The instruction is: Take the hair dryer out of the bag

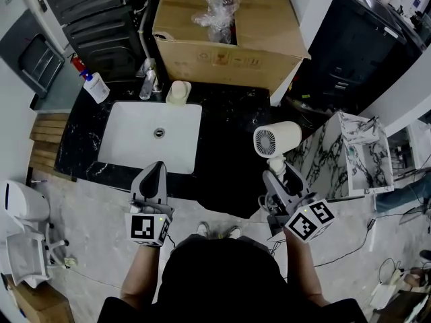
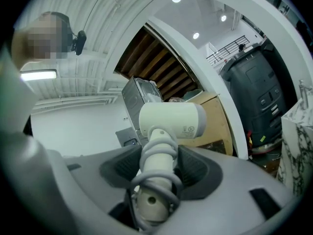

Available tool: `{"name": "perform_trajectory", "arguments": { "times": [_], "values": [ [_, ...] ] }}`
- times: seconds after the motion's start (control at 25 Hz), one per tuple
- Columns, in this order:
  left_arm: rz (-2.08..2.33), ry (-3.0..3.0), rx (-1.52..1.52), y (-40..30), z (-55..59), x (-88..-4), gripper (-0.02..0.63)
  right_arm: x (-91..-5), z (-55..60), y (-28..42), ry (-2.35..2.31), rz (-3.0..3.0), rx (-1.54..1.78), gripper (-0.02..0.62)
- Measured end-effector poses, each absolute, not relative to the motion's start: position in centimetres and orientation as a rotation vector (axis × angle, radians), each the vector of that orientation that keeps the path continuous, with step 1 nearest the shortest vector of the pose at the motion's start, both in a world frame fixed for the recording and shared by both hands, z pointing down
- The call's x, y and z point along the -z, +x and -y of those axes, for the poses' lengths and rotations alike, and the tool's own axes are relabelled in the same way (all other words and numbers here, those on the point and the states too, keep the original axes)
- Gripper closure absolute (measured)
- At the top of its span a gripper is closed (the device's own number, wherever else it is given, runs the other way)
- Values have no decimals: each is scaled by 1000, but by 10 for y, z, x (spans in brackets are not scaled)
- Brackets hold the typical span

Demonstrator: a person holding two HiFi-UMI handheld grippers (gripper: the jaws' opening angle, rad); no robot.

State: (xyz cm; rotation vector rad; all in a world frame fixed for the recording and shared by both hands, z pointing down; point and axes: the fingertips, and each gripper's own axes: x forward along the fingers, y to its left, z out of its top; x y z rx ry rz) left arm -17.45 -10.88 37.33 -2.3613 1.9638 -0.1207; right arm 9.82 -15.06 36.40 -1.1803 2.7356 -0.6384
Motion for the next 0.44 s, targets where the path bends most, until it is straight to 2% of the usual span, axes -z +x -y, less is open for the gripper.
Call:
{"name": "perform_trajectory", "arguments": {
  "times": [0.44],
  "values": [
    [-1944,-2352,95,-170,106,-369,586,-363,143,95,-1150,-2760,628,356]
  ]
}}
